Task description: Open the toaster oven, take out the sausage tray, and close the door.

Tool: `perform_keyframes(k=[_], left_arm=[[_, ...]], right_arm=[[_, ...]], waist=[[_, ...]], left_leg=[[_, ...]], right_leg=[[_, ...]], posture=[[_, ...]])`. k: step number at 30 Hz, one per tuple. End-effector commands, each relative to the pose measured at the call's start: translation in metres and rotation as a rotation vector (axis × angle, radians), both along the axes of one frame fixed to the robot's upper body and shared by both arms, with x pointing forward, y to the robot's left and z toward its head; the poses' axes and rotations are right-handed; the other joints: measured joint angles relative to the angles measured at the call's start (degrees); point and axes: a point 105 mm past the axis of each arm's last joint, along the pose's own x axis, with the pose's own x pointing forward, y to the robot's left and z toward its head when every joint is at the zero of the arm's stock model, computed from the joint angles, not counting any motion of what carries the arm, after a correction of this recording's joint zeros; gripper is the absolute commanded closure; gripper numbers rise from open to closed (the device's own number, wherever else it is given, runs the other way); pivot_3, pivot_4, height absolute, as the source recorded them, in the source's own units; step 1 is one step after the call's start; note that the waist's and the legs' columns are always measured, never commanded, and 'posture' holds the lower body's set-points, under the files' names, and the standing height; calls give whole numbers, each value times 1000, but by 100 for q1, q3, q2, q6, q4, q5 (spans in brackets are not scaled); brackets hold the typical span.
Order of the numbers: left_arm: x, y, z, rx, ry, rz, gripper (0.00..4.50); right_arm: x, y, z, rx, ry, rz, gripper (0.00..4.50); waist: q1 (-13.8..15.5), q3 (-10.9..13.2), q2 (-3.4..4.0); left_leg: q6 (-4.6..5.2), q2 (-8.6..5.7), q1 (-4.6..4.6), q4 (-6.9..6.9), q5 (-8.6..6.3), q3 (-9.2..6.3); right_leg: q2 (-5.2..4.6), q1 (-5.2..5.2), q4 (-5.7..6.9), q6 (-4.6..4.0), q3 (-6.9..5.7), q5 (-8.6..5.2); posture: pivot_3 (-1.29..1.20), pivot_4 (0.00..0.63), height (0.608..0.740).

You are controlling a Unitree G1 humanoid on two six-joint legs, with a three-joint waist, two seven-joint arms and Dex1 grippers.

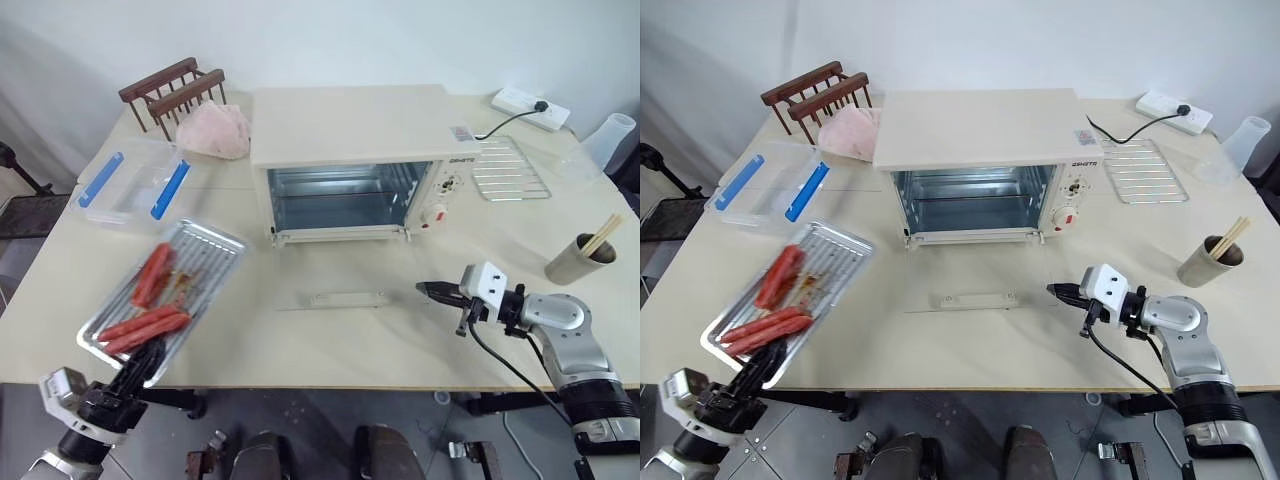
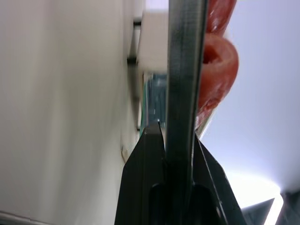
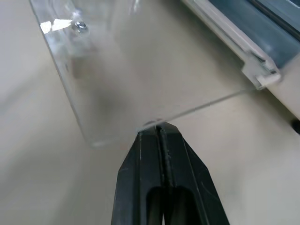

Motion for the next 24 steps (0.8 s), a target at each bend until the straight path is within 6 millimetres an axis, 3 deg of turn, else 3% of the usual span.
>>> perform_keyframes(k=[1, 9, 19, 24], left_arm=[[3, 12, 11, 3, -37, 73, 4500], [13, 9, 16, 1, -61, 40, 4500], [13, 2, 13, -12, -51, -26, 4500], [13, -1, 13, -11, -49, -47, 4500]], right_arm=[[0, 14, 12, 78, -37, 67, 4449], [-5, 15, 40, 211, -84, 92, 4449], [-5, 12, 95, 353, -218, 62, 4449], [-1, 15, 106, 387, -224, 56, 4449]], waist=[[-2, 0, 1], [10, 0, 1], [-1, 0, 1], [2, 0, 1]], left_leg=[[0, 2, 0, 0, 0, -2], [11, 0, -3, -4, -6, -1], [7, 0, -1, -9, -8, 0], [6, 13, -2, -10, -8, 0]], right_leg=[[1, 1, -1, 0, -2, 0], [-4, 2, -7, 1, 0, 1], [0, 1, -9, 1, -2, 1], [-1, 0, -10, 1, -1, 1]], posture=[[0, 150, 740], [0, 150, 740], [0, 150, 740], [0, 150, 740]])
